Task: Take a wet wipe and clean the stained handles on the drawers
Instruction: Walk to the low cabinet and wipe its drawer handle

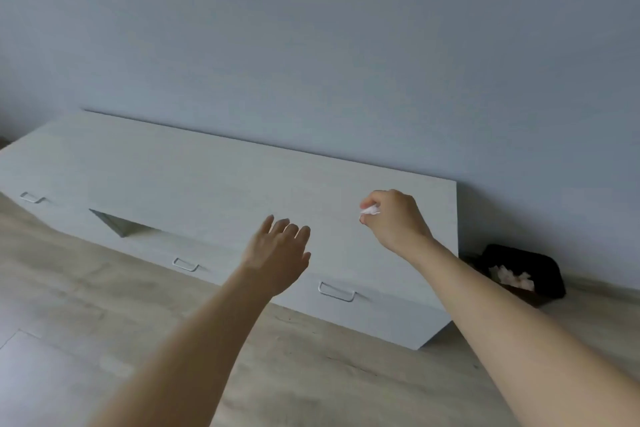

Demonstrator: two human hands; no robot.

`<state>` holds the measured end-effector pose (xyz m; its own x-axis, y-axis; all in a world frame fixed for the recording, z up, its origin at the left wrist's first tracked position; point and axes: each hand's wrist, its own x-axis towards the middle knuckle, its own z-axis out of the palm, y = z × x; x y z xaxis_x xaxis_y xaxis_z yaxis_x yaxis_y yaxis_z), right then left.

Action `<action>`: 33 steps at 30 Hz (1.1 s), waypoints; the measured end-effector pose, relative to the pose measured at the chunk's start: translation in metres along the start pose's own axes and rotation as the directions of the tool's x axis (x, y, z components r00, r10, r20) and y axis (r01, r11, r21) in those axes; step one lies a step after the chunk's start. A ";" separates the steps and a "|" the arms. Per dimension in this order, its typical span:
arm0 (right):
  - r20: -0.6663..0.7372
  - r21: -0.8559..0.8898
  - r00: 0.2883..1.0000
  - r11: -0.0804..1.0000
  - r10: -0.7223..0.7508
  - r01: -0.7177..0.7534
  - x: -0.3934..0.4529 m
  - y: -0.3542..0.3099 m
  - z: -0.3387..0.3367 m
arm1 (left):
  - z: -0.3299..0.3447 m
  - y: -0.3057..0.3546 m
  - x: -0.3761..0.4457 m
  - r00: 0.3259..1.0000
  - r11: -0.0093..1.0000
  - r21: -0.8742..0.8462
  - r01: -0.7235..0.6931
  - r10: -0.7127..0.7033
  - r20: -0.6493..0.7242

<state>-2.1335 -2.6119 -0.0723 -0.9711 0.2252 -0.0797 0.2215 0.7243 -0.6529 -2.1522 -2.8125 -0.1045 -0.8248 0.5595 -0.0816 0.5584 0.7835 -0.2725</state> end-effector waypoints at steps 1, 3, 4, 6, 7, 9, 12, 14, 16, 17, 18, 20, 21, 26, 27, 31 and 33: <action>-0.015 0.007 0.999 0.999 0.033 -0.033 0.006 0.008 0.012 | 0.016 -0.002 0.013 0.999 1.000 -0.003 -0.025 0.025 -0.027; -0.055 0.021 0.995 0.997 0.079 -0.078 0.019 0.024 0.042 | 0.051 -0.003 0.035 0.995 0.997 -0.016 -0.072 0.071 -0.067; -0.083 0.031 0.992 0.995 0.095 -0.093 0.025 0.034 0.061 | 0.073 -0.001 0.044 0.992 0.995 -0.029 -0.097 0.094 -0.083; -0.144 0.053 0.982 0.992 0.118 -0.112 0.037 0.054 0.102 | 0.126 0.005 0.060 0.985 0.987 -0.060 -0.147 0.140 -0.099; -0.170 0.065 0.977 0.991 0.126 -0.117 0.042 0.065 0.124 | 0.154 0.009 0.064 0.982 0.984 -0.069 -0.166 0.158 -0.102; -0.213 0.096 0.969 0.989 0.128 -0.110 0.051 0.088 0.168 | 0.206 0.014 0.068 0.969 0.977 -0.066 -0.204 0.192 -0.156; -0.288 0.155 0.952 0.986 0.100 -0.056 0.060 0.122 0.224 | 0.283 0.019 0.081 0.918 0.971 -0.103 -0.214 0.164 -0.361; -0.359 0.206 0.929 0.978 0.094 -0.020 0.063 0.146 0.257 | 0.329 0.023 0.089 0.898 0.964 -0.143 -0.223 0.145 -0.415; -0.412 0.268 0.907 0.963 0.091 0.025 0.062 0.166 0.283 | 0.369 0.027 0.098 0.856 0.960 -0.136 -0.245 0.148 -0.495; -0.434 0.295 0.897 0.954 0.084 0.053 0.061 0.175 0.294 | 0.385 0.029 0.104 0.830 0.960 -0.124 -0.250 0.147 -0.538; -0.459 0.314 0.885 0.946 0.075 0.083 0.060 0.183 0.304 | 0.399 0.032 0.109 0.802 0.960 -0.118 -0.254 0.141 -0.580; -0.519 0.320 0.854 0.936 0.043 0.147 0.058 0.196 0.319 | 0.418 0.035 0.120 0.719 0.958 -0.120 -0.260 0.109 -0.686; -0.552 0.311 0.833 0.933 0.021 0.183 0.057 0.202 0.326 | 0.425 0.037 0.126 0.671 0.958 -0.120 -0.262 0.091 -0.736; -0.691 0.261 0.720 0.910 -0.057 0.323 0.055 0.224 0.343 | 0.447 0.039 0.155 0.466 0.969 -0.042 -0.244 0.080 -0.881; -0.713 0.275 0.700 0.901 -0.043 0.335 0.053 0.227 0.345 | 0.450 0.038 0.158 0.446 0.972 -0.015 -0.233 0.094 -0.890; -0.755 0.419 0.649 0.828 0.090 0.372 0.042 0.237 0.348 | 0.459 0.037 0.158 0.404 0.981 0.033 -0.191 0.109 -0.908; -0.775 0.451 0.617 0.802 0.134 0.392 0.036 0.245 0.354 | 0.470 0.041 0.157 0.381 0.981 0.045 -0.188 0.115 -0.918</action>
<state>-2.1462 -2.6573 -0.5021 -0.5006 0.7413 0.4470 -0.2433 0.3751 -0.8945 -2.3006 -2.8193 -0.5795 -0.1688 0.5508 0.8174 0.6988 0.6518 -0.2949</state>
